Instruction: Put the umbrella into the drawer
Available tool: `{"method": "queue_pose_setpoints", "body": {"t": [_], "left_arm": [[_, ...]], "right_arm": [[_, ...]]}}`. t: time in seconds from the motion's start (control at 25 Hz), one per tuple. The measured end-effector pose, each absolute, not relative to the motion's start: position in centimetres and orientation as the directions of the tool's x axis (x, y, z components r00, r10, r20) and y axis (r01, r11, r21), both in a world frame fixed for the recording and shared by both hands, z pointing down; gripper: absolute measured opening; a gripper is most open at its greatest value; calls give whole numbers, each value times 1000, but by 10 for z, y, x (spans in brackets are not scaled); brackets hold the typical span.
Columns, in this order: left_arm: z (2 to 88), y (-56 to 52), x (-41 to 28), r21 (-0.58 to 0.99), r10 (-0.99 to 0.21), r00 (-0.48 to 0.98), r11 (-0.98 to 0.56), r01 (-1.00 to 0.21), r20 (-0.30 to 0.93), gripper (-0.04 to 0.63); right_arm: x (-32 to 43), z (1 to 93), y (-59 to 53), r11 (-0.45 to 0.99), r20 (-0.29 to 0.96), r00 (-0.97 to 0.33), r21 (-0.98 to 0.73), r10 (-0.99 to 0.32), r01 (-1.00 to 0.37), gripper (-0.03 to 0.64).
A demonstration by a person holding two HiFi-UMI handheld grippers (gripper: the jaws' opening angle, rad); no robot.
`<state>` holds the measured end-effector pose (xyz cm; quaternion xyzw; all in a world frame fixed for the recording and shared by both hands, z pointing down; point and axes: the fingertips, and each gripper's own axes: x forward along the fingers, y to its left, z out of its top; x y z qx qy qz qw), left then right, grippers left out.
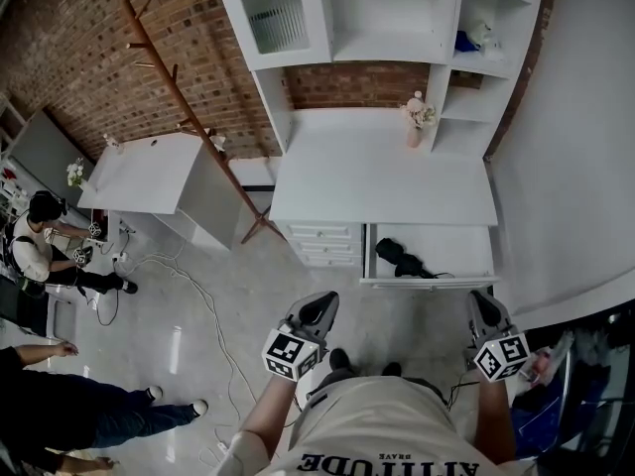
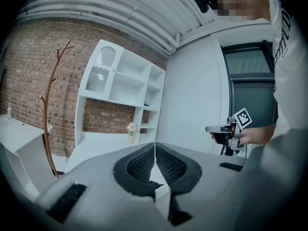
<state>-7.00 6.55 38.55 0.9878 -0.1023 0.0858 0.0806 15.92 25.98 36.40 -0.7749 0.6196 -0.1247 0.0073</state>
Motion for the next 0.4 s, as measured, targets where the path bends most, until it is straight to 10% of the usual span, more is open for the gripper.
{"method": "queue_pose_setpoints", "body": {"t": [0.4], "left_arm": [[383, 61, -68, 138, -187, 965, -967, -214, 184, 26]], "right_arm": [[160, 364, 257, -240, 175, 210, -174, -962, -955, 31]]}}
